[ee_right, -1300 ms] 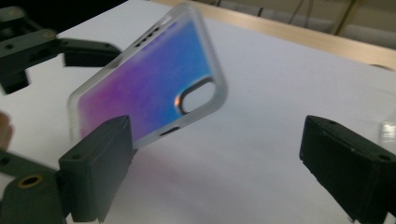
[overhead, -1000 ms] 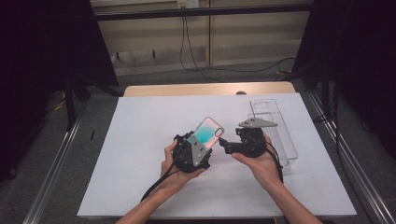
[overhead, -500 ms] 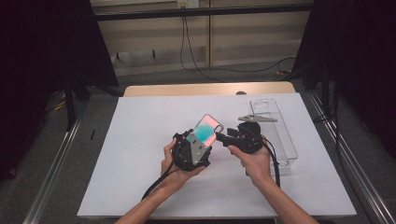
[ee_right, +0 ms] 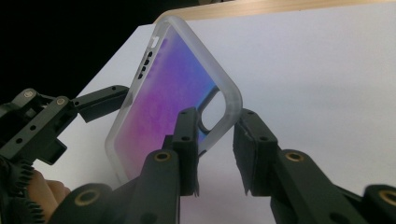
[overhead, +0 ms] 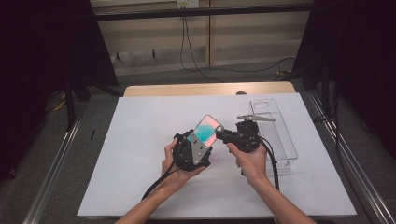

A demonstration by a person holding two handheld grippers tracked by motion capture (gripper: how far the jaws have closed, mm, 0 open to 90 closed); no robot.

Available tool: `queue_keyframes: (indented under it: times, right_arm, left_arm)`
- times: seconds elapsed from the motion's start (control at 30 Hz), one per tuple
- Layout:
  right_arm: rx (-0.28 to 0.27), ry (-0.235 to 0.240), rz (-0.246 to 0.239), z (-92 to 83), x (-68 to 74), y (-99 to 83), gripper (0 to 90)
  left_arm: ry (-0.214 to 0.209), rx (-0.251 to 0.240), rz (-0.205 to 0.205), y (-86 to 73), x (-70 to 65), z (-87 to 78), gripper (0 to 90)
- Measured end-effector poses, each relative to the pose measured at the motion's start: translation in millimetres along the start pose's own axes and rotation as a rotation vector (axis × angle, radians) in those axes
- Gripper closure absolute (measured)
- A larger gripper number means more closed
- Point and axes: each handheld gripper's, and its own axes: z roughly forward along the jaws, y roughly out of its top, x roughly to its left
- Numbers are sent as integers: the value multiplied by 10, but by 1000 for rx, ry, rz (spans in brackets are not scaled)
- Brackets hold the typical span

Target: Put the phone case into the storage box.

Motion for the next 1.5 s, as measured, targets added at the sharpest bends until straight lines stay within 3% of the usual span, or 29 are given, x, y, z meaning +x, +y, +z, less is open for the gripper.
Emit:
queue_keyframes:
  times: [0.63,0.77,0.83,1.0,1.17,1.27,1.5]
  right_arm:
    - [22,42,115,44,-47,-13,770]
    - [7,54,129,32,-54,-17,788]
    - [-26,85,132,5,-59,-35,805]
    - [-32,115,154,-3,-51,-39,832]
    - [-54,145,158,-23,-42,-31,835]
    - [-59,159,151,-38,-36,-23,847]
    - [-64,147,123,-52,-34,-13,848]
  left_arm:
    - [-6,2,-19,-23,-1,29,171]
    - [-7,-11,-29,-28,-3,25,170]
    - [-8,-25,-38,-34,11,15,169]
    - [-7,-19,-47,-50,22,32,165]
    - [-13,-38,-59,-42,51,25,159]
    - [-49,-39,-79,-40,66,31,166]
    - [-77,-34,-131,-47,122,45,97]
